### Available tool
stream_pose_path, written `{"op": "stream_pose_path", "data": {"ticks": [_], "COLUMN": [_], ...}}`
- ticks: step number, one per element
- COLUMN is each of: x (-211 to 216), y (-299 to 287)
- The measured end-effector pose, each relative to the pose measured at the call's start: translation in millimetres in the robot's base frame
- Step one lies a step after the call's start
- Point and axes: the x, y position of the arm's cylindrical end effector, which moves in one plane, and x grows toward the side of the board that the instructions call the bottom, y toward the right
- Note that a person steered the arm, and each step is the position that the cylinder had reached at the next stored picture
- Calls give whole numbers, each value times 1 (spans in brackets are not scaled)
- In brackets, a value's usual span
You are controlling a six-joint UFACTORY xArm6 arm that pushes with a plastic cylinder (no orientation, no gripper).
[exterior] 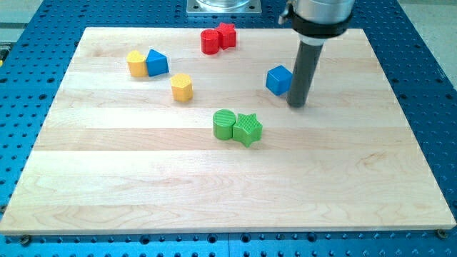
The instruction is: Push the blue cube vertically below the red circle
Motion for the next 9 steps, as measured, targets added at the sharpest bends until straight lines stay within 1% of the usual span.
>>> {"op": "stream_pose_path", "data": {"ticks": [1,2,3,4,5,6,7,8,9], "x": [-37,-39,-30,-66,-63,-64,-69,-39,-18], "y": [-8,-75,-35,-30,-83,-87,-110,-114,-131]}}
